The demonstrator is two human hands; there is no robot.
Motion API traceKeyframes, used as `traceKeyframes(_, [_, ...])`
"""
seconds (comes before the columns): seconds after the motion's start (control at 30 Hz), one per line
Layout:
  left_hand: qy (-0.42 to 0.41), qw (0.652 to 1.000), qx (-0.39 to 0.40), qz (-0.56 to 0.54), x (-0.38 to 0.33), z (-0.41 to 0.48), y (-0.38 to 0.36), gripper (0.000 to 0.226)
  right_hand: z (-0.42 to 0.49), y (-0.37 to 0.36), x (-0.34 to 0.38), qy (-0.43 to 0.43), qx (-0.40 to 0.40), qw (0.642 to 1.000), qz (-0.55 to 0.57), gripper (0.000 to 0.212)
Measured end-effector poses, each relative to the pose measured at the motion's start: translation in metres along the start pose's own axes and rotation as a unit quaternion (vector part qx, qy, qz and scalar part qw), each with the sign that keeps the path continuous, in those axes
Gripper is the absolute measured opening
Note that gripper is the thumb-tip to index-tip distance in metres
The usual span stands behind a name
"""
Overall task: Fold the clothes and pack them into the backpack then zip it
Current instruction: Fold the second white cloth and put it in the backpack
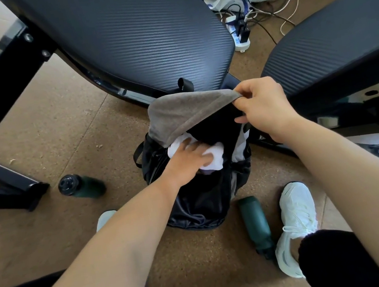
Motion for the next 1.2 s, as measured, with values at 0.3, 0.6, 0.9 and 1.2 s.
traceKeyframes(0.3, [0.117,0.979,-0.101,-0.131,0.004,-0.017,0.028,0.034,0.001,0.0,-0.001,0.004,0.006,0.999,-0.031,0.008])
traceKeyframes(0.6, [0.697,0.593,-0.141,-0.378,0.057,-0.194,-0.043,0.088,-0.002,-0.004,0.003,0.026,-0.009,0.998,-0.055,0.027])
traceKeyframes(0.9, [0.659,0.203,0.014,-0.724,-0.014,-0.203,-0.12,0.063,-0.009,-0.015,0.014,0.064,0.053,0.986,-0.143,0.02])
traceKeyframes(1.2, [0.585,0.473,0.003,-0.658,0.028,-0.162,0.034,0.04,-0.017,-0.005,0.035,0.102,0.009,0.985,-0.137,0.024])
Point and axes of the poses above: each hand's wrist, its own z-axis towards the middle knuckle, its own y-axis out of the back of the hand, x = y × z, the point moved 10 cm from there along z, towards the middle knuckle, and after that the axes turned 13 degrees about y, right-handed, at the moved point
